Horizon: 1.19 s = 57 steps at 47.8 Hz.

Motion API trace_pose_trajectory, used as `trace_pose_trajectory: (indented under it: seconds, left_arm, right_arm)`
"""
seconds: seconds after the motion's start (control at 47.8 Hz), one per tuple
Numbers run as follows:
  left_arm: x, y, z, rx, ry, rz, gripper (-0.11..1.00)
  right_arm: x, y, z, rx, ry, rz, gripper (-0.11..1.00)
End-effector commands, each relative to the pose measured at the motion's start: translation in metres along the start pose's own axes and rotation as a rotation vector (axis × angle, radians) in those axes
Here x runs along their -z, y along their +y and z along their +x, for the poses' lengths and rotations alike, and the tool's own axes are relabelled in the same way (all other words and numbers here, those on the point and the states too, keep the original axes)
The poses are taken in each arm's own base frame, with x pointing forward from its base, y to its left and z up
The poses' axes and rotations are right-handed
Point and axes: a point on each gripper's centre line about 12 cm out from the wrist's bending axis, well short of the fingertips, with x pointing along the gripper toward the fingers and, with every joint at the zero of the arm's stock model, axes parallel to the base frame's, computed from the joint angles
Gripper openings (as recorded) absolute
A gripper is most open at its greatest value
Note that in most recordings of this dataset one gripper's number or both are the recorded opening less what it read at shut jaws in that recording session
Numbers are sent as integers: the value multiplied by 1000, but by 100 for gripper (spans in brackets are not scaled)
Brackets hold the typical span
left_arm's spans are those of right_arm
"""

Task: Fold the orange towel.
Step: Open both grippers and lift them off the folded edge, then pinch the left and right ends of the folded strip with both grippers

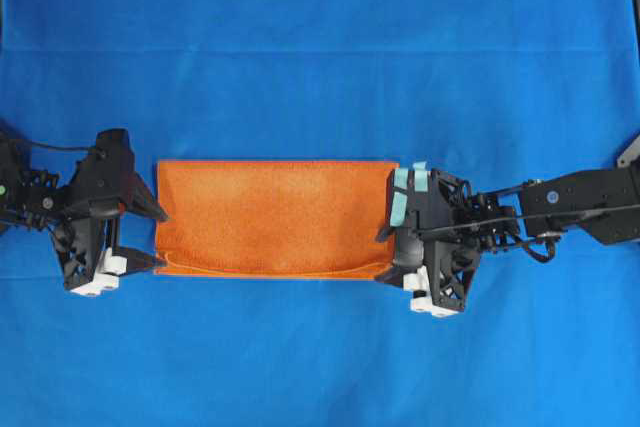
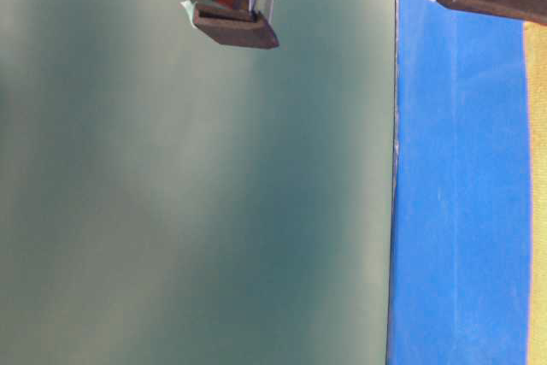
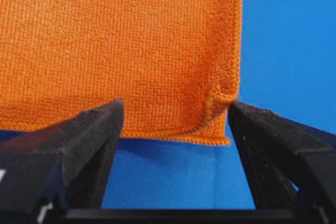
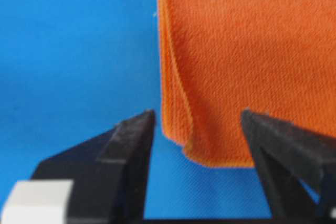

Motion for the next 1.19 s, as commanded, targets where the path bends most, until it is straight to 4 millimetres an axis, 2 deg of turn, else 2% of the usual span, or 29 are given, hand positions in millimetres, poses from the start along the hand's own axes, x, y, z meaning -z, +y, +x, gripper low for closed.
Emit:
trace_pose_trajectory:
  seconds: [0.0,0.063,0.209,0.398,0.544,0.795,1.025,1.172]
  left_arm:
    - [-7,-2,-2,9,-26,0,70]
    - [-12,-2,-4,11,-42,4,70]
    - [-24,5,-15,-7,-85,-11,70]
    - [-36,30,-36,-83,-151,-9,70]
    - [-38,51,-40,-152,-162,-10,70]
    - [-32,67,-23,-199,-87,-33,70]
    - [-17,82,1,-234,-5,-64,70]
    - [-12,85,8,-240,23,-70,70]
  right_arm:
    - [-11,4,-6,-14,-36,-3,61]
    - [-15,4,-10,-15,-50,-15,58]
    - [-27,-4,-24,-6,-97,-27,59]
    - [-34,-47,-36,82,-128,33,59]
    - [-32,-78,-39,151,-107,90,59]
    - [-24,-94,-26,185,-62,102,59]
    - [-16,-99,-6,194,-18,114,59]
    - [-14,-97,-1,190,-4,112,59]
